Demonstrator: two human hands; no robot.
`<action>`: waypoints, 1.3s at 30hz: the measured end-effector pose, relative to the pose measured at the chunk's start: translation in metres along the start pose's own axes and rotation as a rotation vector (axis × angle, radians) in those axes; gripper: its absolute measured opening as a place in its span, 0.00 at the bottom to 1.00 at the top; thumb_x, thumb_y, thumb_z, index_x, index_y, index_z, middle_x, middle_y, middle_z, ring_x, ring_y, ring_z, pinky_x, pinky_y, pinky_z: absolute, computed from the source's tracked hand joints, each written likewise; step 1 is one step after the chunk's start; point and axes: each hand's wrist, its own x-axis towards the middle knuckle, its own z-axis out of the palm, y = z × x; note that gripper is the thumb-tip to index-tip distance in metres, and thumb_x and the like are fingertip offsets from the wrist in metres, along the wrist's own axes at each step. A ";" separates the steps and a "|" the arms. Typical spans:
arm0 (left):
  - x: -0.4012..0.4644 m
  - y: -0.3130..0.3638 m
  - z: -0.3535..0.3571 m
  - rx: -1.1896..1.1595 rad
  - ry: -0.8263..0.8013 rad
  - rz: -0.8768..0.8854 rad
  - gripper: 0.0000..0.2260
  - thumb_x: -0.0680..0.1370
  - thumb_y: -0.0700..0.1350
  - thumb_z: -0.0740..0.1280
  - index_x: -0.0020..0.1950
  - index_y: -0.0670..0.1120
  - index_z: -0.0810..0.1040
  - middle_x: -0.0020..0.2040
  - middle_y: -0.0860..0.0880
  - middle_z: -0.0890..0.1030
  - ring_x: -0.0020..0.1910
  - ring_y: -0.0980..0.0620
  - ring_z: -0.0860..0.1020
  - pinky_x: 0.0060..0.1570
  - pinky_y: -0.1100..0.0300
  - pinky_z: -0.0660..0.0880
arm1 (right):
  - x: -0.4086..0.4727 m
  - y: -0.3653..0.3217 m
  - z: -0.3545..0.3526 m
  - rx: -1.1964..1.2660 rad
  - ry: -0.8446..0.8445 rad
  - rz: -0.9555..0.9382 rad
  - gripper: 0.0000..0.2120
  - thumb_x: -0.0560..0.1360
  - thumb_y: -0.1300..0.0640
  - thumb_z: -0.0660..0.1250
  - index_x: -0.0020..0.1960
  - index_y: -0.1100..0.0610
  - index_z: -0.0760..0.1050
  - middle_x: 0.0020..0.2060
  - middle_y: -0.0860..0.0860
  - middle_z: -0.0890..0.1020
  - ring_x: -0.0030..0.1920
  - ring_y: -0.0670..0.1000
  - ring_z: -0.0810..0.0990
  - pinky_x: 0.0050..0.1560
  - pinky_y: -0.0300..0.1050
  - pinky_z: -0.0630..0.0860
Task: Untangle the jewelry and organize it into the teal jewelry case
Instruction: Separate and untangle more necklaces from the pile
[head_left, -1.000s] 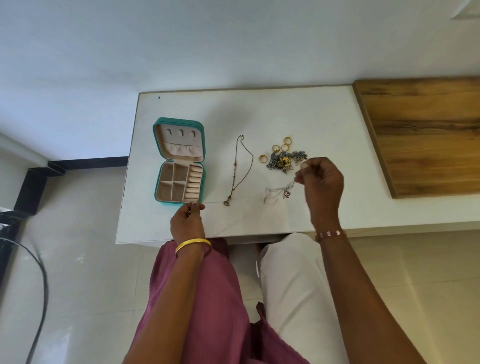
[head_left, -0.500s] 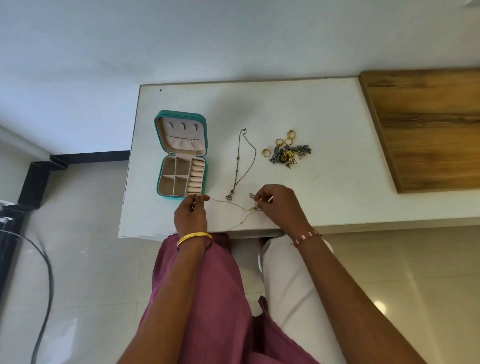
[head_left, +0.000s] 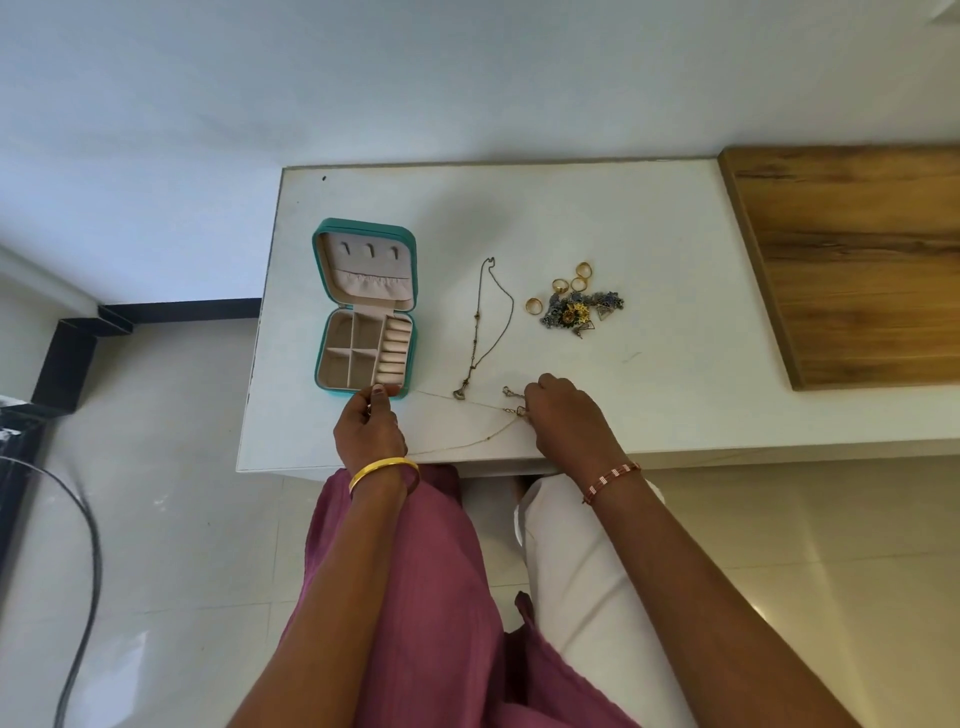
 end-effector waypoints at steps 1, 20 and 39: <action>0.000 0.000 -0.001 -0.009 0.008 0.001 0.09 0.79 0.44 0.60 0.52 0.42 0.77 0.28 0.48 0.67 0.25 0.52 0.63 0.28 0.64 0.62 | 0.000 0.002 0.000 0.002 -0.016 0.000 0.10 0.77 0.65 0.58 0.57 0.61 0.69 0.55 0.57 0.73 0.55 0.57 0.72 0.50 0.46 0.69; 0.016 -0.006 -0.003 -0.030 0.156 -0.021 0.09 0.79 0.45 0.59 0.46 0.44 0.79 0.49 0.30 0.77 0.30 0.51 0.68 0.38 0.56 0.69 | 0.007 0.075 -0.031 0.265 0.405 0.373 0.06 0.77 0.67 0.55 0.51 0.66 0.69 0.49 0.64 0.75 0.50 0.63 0.73 0.45 0.53 0.67; -0.018 0.008 0.004 0.131 -0.300 0.064 0.10 0.80 0.42 0.57 0.48 0.44 0.77 0.28 0.48 0.68 0.19 0.59 0.63 0.20 0.69 0.60 | 0.008 -0.018 -0.024 0.847 0.164 0.167 0.04 0.74 0.63 0.65 0.48 0.59 0.76 0.38 0.52 0.76 0.34 0.43 0.72 0.32 0.24 0.67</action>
